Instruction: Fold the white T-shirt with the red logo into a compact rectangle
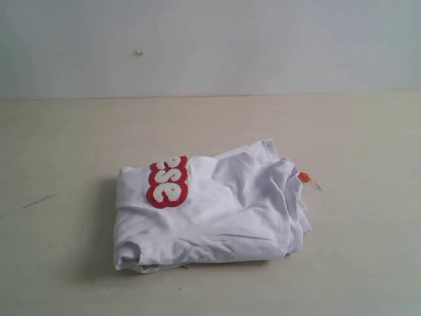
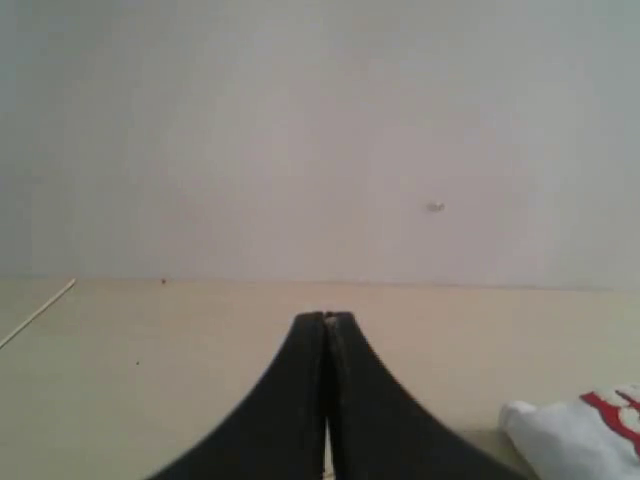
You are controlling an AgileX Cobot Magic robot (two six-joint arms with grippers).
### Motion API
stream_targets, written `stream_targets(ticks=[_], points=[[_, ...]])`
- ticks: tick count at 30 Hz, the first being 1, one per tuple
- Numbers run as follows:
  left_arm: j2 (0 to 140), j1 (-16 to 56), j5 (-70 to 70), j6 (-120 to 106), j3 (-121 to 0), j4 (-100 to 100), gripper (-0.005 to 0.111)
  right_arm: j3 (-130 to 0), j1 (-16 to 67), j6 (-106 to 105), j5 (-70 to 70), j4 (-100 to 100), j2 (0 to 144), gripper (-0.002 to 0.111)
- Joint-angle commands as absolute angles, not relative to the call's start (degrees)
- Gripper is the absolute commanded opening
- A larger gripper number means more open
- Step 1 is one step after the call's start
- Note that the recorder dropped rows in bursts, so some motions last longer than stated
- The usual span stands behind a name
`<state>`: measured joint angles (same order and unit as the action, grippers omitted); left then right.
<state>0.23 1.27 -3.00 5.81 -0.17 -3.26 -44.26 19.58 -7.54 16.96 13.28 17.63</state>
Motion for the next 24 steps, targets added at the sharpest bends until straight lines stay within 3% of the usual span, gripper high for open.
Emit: stream_targets(ticks=[1, 8, 24], points=[[0.0, 1.1, -8.1, 0.4, 0.0, 0.6, 0.000, -43.8, 19.7, -7.4, 17.0, 13.3, 17.4, 0.000], [0.0, 0.5, -19.1, 0.0, 0.0, 0.6, 0.000, -43.8, 19.7, -7.4, 17.0, 13.3, 17.4, 0.000], [0.0, 0.5, -19.2, 0.0, 0.0, 0.6, 0.000, -43.8, 19.7, -13.0, 16.8, 7.4, 17.4, 0.000]])
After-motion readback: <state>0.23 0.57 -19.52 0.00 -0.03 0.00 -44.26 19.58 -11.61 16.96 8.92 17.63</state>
